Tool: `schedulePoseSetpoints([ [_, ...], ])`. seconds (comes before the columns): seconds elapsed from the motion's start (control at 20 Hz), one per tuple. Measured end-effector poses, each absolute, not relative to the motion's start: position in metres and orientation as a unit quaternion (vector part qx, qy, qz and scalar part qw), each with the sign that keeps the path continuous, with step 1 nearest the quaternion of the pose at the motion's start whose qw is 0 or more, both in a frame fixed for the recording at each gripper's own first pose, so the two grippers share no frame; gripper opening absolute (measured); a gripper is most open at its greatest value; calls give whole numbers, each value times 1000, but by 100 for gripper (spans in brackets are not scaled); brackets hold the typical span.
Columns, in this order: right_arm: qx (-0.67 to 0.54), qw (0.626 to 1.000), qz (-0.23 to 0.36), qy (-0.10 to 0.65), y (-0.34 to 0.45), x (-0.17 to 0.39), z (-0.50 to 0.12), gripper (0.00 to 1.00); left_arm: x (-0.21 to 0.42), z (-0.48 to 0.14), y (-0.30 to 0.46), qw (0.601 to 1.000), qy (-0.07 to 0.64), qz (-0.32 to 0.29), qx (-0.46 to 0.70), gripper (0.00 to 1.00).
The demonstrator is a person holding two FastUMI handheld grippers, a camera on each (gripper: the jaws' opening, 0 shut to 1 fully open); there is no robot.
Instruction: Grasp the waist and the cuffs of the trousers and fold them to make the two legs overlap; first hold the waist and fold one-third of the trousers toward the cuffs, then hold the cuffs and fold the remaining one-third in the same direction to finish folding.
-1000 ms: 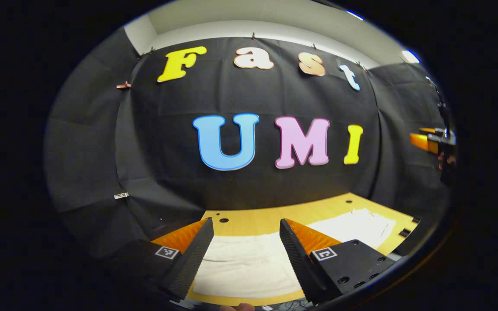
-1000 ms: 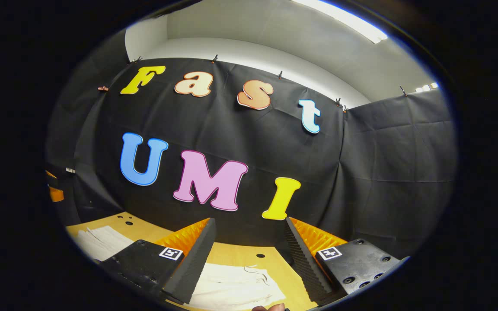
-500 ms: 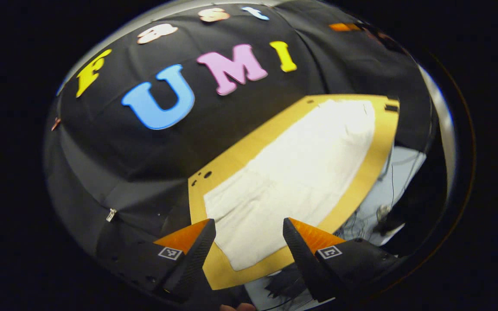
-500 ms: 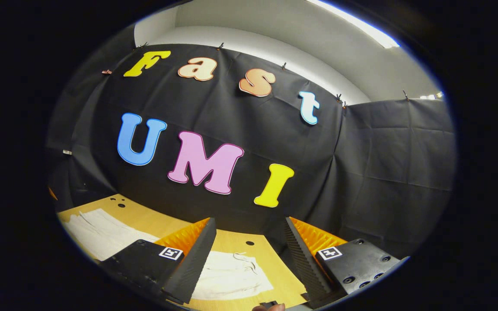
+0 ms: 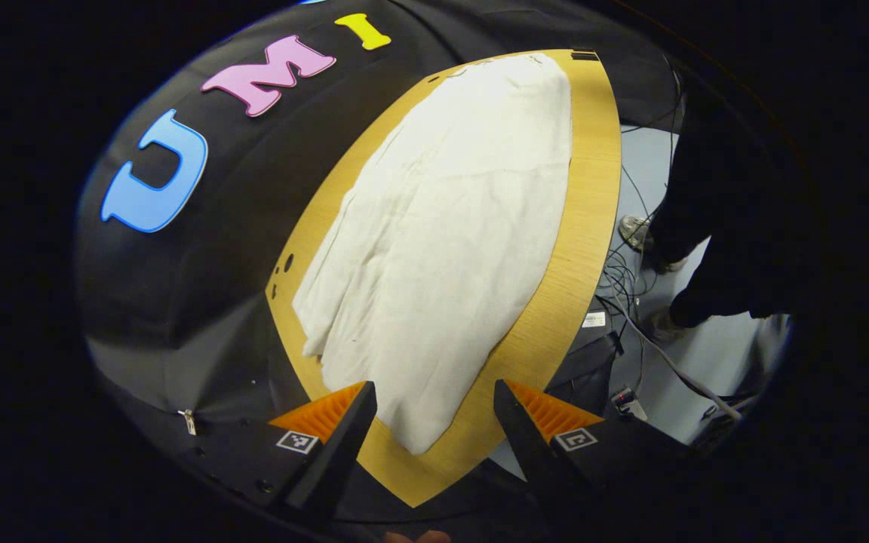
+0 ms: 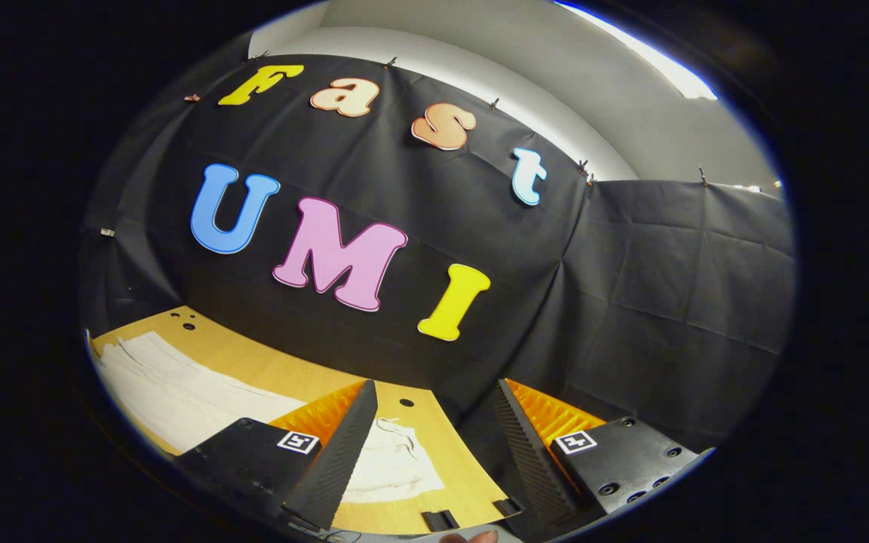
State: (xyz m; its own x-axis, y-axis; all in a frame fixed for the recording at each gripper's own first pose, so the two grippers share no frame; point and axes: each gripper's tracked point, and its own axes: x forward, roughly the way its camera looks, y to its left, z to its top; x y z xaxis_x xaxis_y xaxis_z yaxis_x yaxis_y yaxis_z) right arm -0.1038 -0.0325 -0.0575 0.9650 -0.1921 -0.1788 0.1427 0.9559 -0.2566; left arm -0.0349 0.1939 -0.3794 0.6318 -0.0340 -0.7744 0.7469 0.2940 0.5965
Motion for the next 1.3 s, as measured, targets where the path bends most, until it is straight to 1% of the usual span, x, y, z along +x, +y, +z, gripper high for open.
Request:
schedulePoseSetpoints([
  [0.2,-125,980,-92,123,-42,-109,-71,97,-17,-389,196,697,341,-285,563,97],
  [0.35,-128,980,-89,126,-47,-103,-74,97,7,-391,197,676,342,-290,584,94],
  [0.45,-134,979,-84,128,-49,-96,-79,97,18,-398,201,652,355,-290,603,91],
  [0.5,-141,978,-79,131,-50,-93,-85,97,24,-403,203,644,363,-285,611,77],
  [0.55,-152,977,-72,135,-52,-90,-91,97,30,-405,202,636,366,-281,619,68],
  [0.6,-164,974,-64,139,-54,-87,-98,97,34,-408,201,627,371,-278,626,49],
  [0.65,-180,972,-52,143,-56,-82,-103,97,37,-410,202,620,379,-274,630,42],
  [0.7,-203,968,-39,146,-57,-77,-109,97,41,-411,201,615,384,-268,635,27],
  [0.75,-230,961,-23,150,-59,-70,-116,97,46,-413,203,611,391,-265,636,22],
  [0.8,-261,953,-1,155,-59,-62,-128,97,48,-413,202,609,392,-261,638,13],
  [0.9,-332,926,62,170,-53,-52,-156,97,54,-416,203,605,395,-261,640,8],
  [0.95,-368,907,98,178,-48,-48,-176,97,54,-416,202,606,396,-263,638,7],
  [1.05,-436,861,175,193,-35,-46,-223,97,54,-416,202,607,404,-268,629,6],
  [1.2,-501,781,301,219,-19,-69,-305,95,54,-415,201,614,423,-263,612,6],
  [1.3,-531,734,355,230,-23,-72,-352,95,55,-416,200,616,432,-257,607,6],
])
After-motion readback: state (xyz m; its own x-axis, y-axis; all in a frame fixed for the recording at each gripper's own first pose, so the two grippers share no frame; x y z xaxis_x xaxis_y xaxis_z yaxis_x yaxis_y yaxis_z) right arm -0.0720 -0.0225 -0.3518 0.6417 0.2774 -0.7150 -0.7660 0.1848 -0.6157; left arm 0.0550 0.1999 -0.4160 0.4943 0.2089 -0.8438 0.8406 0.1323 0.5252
